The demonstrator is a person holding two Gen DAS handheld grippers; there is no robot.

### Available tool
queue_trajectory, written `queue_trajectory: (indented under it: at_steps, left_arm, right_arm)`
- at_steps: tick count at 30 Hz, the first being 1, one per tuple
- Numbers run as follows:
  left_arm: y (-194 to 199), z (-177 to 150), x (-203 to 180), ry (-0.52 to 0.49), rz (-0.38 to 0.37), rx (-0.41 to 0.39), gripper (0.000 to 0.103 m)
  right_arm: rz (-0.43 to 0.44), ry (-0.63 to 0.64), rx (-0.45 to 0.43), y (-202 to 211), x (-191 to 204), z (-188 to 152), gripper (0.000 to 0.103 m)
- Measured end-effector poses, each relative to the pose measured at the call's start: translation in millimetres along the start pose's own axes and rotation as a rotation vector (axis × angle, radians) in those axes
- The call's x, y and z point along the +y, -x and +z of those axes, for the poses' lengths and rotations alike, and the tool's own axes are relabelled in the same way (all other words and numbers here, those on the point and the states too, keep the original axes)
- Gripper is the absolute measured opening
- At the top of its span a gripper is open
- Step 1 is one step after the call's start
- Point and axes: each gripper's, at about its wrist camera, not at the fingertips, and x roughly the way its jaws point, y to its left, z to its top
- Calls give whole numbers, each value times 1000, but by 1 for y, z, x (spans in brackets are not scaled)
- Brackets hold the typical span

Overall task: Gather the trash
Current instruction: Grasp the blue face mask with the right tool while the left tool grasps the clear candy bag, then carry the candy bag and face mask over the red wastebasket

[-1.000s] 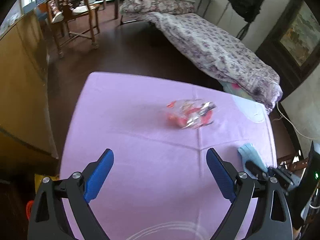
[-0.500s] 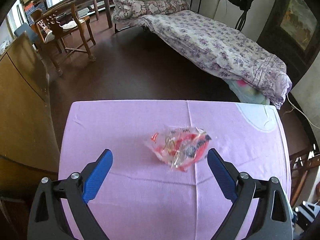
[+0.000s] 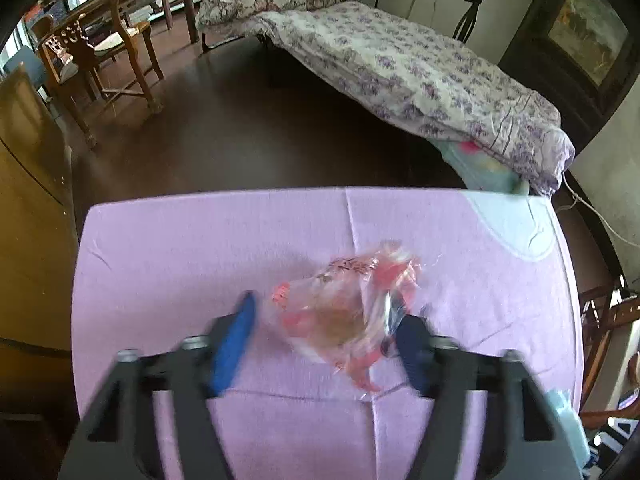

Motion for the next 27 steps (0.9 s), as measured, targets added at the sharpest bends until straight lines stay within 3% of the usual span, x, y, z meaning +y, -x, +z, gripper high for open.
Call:
queue_trajectory:
  at_steps: [2,9,16,27]
  left_arm:
    - [0,-3,2,5,0,24,30]
    - [31,-22,5,14,2,-9,29]
    - [68,-68,17,65,-7,-28,29]
    - [106,-143,38,170,-41,-41,29]
  right_arm:
    - [-1,0,1,-1,-1,0,13]
    - [-8,2,-1,2,0,-1,14]
    - [9,33,-5,9,14,-7,14]
    - [22,44,6,21,50,-43,14]
